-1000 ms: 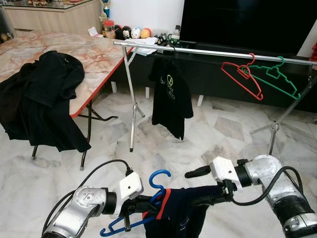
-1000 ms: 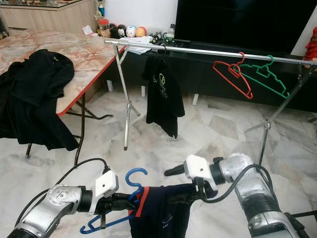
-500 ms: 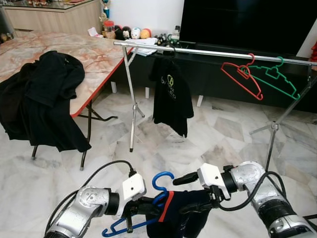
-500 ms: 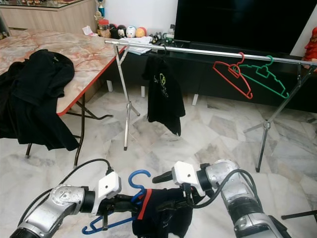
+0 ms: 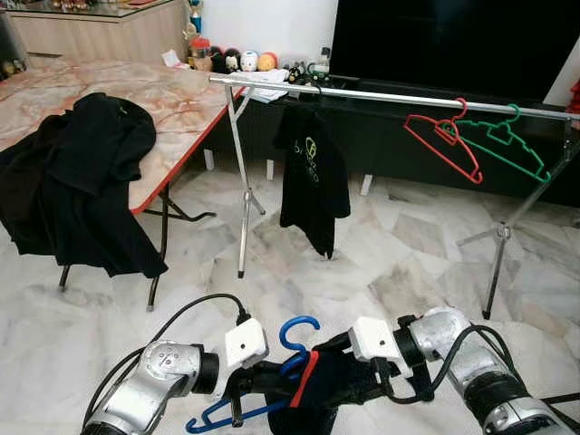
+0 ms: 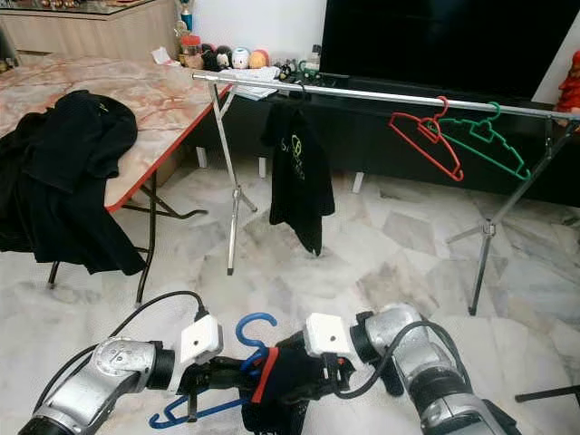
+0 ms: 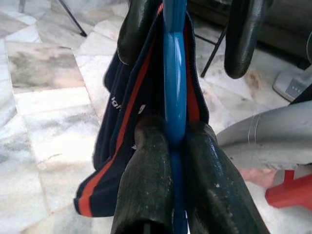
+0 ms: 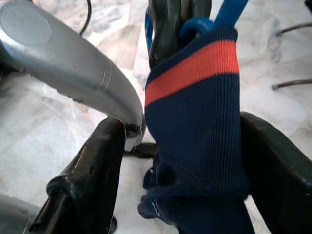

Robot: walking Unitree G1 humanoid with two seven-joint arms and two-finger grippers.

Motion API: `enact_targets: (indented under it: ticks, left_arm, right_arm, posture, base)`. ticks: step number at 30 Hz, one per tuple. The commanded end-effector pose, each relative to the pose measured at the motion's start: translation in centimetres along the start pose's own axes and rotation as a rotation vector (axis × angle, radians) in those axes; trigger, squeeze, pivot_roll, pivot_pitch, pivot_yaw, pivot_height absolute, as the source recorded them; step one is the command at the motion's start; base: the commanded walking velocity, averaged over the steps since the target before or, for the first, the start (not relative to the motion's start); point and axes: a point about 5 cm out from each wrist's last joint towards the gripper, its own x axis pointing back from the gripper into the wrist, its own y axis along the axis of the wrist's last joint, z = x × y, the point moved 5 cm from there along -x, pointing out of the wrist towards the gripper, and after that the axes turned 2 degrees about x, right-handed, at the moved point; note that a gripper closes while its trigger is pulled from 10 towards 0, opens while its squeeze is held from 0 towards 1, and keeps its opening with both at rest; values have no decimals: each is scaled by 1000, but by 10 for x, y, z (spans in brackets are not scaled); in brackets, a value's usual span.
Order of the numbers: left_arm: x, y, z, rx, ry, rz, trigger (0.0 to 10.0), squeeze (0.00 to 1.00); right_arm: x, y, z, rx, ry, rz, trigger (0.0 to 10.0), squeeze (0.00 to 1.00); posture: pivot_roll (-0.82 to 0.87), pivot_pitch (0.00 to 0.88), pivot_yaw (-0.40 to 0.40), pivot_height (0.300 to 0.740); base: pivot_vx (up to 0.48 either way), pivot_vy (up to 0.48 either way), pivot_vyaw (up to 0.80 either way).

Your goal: Hang hanger

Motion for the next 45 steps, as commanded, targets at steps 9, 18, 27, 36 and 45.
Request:
enact_targets:
  ticks: [9,18,27,36,45]
  left_arm:
    - [0,9,1,-59,-13,-12,10000,0]
    - [0,9,1,-66,-14,-8,10000,0]
    - [0,10,2,-74,-12,-5,10000,0]
    - [1,11,4,-80,-6,-7,10000,0]
    - [0,16,10,-96,29,-20,10000,0]
  right_arm:
    - [-14,-7,9,-24,20,14,7176,0]
    - [-14,-16,7,-24,-3,88,0,0]
    - [-17,-27,9,-35,-21,157,0,0]
    - [-18,-23,5,-57,-42,131,0,0]
    - [-19,-20,1,-85,-70,98,0,0]
  posture:
    - [102,43,-26,740]
    - [102,34,-29,740]
    - [108,39,-32,740]
    - [110,46,-34,740]
    - [112,52,-38,740]
  base:
    - [0,0,0]
    - [0,0,0]
    - [0,0,0]
    - [0,0,0]
    - [0,0,0]
